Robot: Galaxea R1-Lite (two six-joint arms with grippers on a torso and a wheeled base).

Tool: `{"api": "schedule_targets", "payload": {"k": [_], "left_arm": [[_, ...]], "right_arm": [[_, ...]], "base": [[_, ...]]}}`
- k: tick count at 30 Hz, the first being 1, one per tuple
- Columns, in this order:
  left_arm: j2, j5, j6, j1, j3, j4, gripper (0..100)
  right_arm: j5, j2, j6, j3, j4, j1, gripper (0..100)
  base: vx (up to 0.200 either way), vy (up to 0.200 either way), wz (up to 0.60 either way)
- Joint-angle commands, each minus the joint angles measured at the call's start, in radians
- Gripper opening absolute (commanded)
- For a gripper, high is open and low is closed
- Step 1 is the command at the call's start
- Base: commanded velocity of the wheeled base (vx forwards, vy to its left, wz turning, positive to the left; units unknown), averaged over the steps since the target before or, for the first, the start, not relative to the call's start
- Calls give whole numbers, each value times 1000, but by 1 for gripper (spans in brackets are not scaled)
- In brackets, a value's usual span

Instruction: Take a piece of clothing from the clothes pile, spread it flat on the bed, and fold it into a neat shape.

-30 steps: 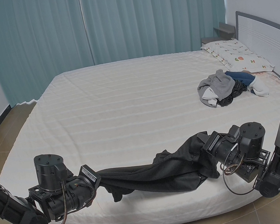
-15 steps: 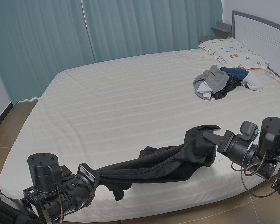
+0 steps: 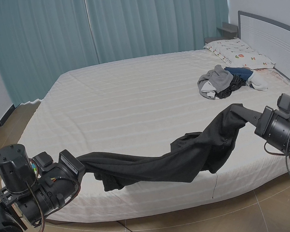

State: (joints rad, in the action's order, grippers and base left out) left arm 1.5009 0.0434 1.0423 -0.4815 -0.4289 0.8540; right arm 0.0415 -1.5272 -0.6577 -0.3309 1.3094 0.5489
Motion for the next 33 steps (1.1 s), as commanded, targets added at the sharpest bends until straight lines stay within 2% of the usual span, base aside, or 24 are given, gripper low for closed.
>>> {"api": "schedule_targets", "payload": {"k": [1,2,3,6,8,9,10,11,12,16,23,24,26,29,32,33], "left_arm": [[-62,-73,-107,6,-206,-179,0],[-65,-76,-107,6,-218,-194,0],[-91,-91,-110,6,-292,-276,0],[-131,-94,-111,4,-386,-366,0],[-145,-97,-113,4,-447,-431,0],[-145,-97,-113,4,-447,-431,0],[-149,-100,-113,4,-504,-529,0],[-149,-102,-113,6,-513,-544,0],[-151,-103,-110,4,-562,-624,0],[-140,-102,-110,9,-608,-676,0],[-53,-102,-108,20,-649,-676,0],[15,-102,-108,43,-674,-668,0],[65,-96,-104,54,-699,-667,0],[130,-91,-90,69,-731,-667,0],[177,-92,-74,70,-754,-665,0],[208,-92,-65,70,-766,-665,0]], "right_arm": [[-8,329,36,-290,-366,-52,0],[-8,340,36,-307,-392,-57,0],[-9,397,35,-407,-545,-78,0],[-15,450,33,-544,-759,-129,0],[-23,455,29,-611,-846,-165,0],[-23,455,29,-611,-846,-165,0],[-37,453,29,-648,-881,-184,0],[-40,453,29,-651,-883,-185,0],[-51,455,29,-674,-886,-187,0],[-51,437,29,-754,-904,-190,0],[-52,317,29,-861,-947,-230,0],[-52,214,30,-933,-949,-251,0],[-51,136,30,-979,-947,-268,0],[-46,47,44,-1002,-930,-276,0],[-52,-13,49,-1027,-892,-291,0],[-54,-71,49,-1060,-828,-299,0]], "base": [[0,0,0],[0,0,0],[0,0,0],[0,0,0],[0,0,0],[0,0,0],[0,0,0],[0,0,0],[0,0,0],[0,0,0],[0,0,0],[0,0,0],[0,0,0],[0,0,0],[200,0,0],[200,0,0]]}}
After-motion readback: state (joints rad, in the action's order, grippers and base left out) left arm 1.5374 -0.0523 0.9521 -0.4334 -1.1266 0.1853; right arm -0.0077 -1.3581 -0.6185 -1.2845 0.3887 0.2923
